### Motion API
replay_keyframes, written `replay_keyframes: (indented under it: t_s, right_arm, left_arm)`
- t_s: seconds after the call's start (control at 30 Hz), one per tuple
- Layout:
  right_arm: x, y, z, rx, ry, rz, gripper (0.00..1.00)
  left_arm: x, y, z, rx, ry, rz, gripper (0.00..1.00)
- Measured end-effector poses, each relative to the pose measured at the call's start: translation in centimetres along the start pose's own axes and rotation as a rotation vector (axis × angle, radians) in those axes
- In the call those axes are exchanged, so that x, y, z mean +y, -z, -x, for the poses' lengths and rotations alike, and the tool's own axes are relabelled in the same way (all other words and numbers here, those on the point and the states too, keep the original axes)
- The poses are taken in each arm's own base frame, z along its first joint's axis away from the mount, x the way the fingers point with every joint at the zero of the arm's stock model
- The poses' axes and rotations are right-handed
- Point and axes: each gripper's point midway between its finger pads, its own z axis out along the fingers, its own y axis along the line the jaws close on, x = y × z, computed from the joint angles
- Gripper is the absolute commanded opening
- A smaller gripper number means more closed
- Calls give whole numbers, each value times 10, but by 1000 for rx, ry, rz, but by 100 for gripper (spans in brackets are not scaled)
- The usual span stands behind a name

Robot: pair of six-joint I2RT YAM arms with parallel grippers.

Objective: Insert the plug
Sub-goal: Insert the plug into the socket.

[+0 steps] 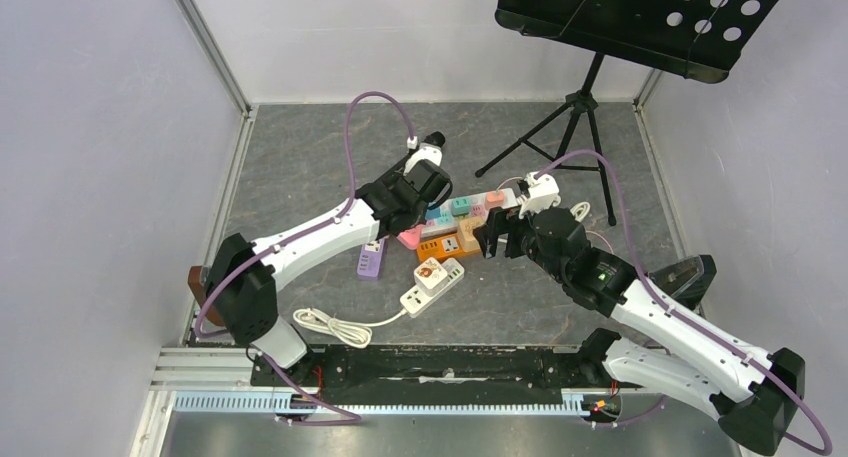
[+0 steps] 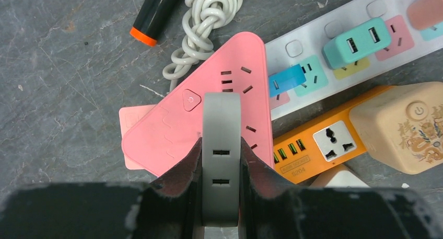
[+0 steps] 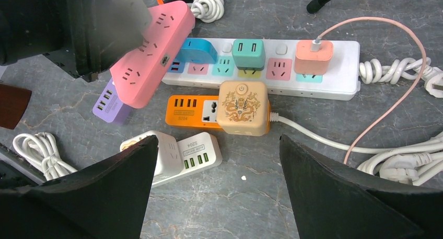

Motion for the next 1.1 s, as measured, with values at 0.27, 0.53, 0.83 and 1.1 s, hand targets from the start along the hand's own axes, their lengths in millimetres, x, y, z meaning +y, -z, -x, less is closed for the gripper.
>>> replay_keyframes:
  t_s: [0.27,0.53,0.83,1.1]
  right_arm:
    - [-2,0,0,0,-3,-6,87]
    - [-3,-2,-1,4,-7,-11,84]
    - [-7,-24,-32,124,-48,-22,68]
    - [-6,-30,-33,136,-95,0,67]
  left_arm:
    - [0,-4,-4,13,2,14,2]
    - [-3,-4,-5,7,18,31,2]
    - [-11,-1,-9,-39,7,89,2]
    - [-10,-3,-10,-90,-1,141,2]
